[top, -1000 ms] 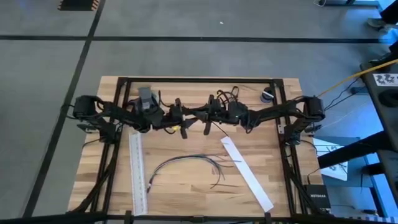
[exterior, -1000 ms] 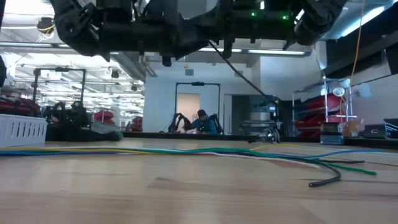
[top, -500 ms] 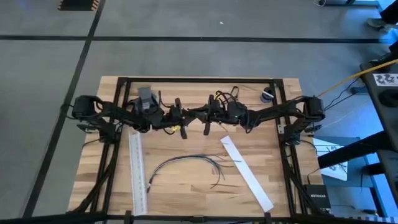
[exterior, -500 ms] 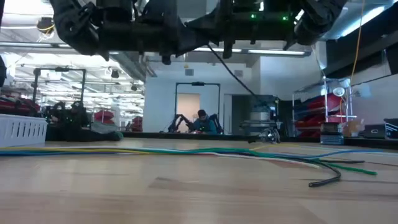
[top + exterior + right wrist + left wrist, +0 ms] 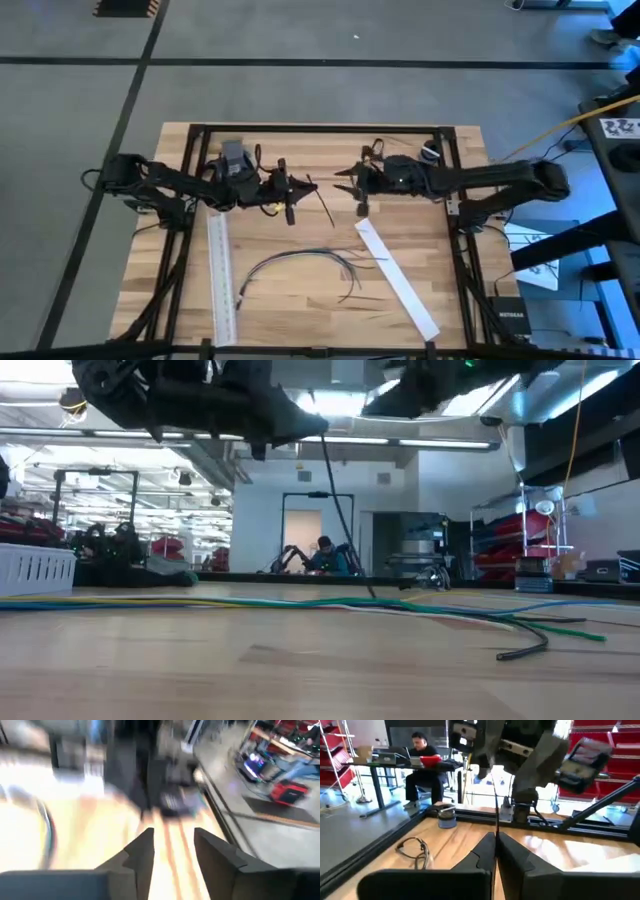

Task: Ziptie cables
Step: Put the black zip tie on the cable wires

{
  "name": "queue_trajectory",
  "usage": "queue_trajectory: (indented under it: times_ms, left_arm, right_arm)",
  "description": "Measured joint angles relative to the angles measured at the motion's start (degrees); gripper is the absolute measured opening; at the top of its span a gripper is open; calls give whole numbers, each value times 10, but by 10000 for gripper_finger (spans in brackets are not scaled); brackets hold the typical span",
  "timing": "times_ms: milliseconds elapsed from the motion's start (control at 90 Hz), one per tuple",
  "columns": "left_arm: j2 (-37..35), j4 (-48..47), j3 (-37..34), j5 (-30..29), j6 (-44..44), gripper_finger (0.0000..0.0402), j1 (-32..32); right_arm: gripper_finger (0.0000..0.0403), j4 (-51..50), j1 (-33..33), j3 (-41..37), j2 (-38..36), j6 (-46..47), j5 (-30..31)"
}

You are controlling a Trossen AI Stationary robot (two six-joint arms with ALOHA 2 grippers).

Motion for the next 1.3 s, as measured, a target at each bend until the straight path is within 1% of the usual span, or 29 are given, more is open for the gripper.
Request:
queue_trajectory:
  times_ms: [89, 178, 233, 356, 522, 622, 689, 811, 967, 1044, 1233, 1300]
  left_arm:
    - [0, -1, 0, 0, -6, 0, -2]
    - [0, -1, 0, 6, -13, 0, -1]
    - [0, 0, 0, 8, -16, 0, -1]
    - [0, -1, 0, 9, -24, 0, -1]
    - [0, -9, 0, 9, -30, 0, -1]
    - [0, -9, 0, 9, -32, 0, -1]
    - [0, -8, 0, 9, -31, 0, -1]
    - [0, -8, 0, 9, -30, 0, -1]
    - [0, -9, 0, 9, -30, 0, 1]
    - [0, -9, 0, 9, -30, 0, 1]
    - [0, -9, 0, 9, -30, 0, 1]
    - [0, -8, 0, 9, -30, 0, 1]
  right_arm:
    - [141, -74, 17, -3, 6, -81, 12]
    - [142, -78, 36, -25, 38, -169, 39]
    - [143, -46, 48, -45, 67, -229, 67]
    - [143, 71, 67, -74, 135, -371, 129]
    - [143, 198, 86, -88, 235, -549, 168]
    - [143, 236, 87, -88, 275, -624, 176]
    - [143, 260, 87, -88, 287, -642, 176]
    - [143, 280, 88, -87, 286, -644, 183]
    - [143, 275, 103, -88, 281, -643, 233]
    - [143, 272, 113, -90, 281, -635, 245]
    - [143, 273, 148, -90, 281, -610, 245]
    - [143, 274, 155, -90, 281, -601, 228]
